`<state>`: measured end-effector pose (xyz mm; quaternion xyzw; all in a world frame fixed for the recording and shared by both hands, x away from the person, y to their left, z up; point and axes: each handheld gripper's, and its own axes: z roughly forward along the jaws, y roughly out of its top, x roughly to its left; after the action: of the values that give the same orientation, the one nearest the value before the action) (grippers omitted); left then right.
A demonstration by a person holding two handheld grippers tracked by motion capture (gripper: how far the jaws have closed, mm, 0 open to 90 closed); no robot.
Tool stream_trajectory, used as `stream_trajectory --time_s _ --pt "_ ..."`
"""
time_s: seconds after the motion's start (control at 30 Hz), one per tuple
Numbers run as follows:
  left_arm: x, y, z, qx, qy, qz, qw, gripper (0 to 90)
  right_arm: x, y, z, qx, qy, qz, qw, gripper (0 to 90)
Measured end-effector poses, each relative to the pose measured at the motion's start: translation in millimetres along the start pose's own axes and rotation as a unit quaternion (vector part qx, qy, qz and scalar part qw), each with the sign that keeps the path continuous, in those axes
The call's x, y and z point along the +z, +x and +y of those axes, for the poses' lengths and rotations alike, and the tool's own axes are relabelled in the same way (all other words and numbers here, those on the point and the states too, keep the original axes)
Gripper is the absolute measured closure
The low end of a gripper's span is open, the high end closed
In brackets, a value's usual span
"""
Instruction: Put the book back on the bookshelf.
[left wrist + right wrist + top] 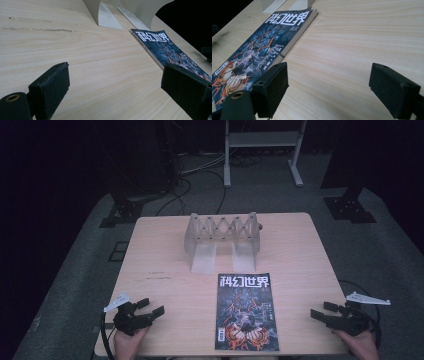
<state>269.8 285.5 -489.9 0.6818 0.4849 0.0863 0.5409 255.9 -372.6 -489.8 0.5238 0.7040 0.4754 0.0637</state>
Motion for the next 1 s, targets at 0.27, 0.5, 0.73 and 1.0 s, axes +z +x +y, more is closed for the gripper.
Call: stream_trajectory --time_s 0.27,0.5,0.73,1.0 --pt "1.8 -0.6 0.4 0.000 0.001 -0.003 1.0000 7.2 2.9 6.0 10.8 -0.003 0.002 0.010 0.9999 15.0" --pt "2.9 -0.4 1.1 -0.004 -0.007 -0.004 1.0000 7.2 8.7 14.6 21.5 -0.011 0.001 0.022 0.9997 15.0" --pt "11.4 -6.5 7.3 0.010 0.000 -0.010 0.9999 7.2 12.6 15.4 25.0 -0.007 0.001 0.027 0.9996 15.0" --pt "10.4 -5.9 4.6 0.012 0.007 -0.009 0.9999 7.1 19.4 18.9 31.5 -0.010 0.012 0.031 0.9994 15.0"
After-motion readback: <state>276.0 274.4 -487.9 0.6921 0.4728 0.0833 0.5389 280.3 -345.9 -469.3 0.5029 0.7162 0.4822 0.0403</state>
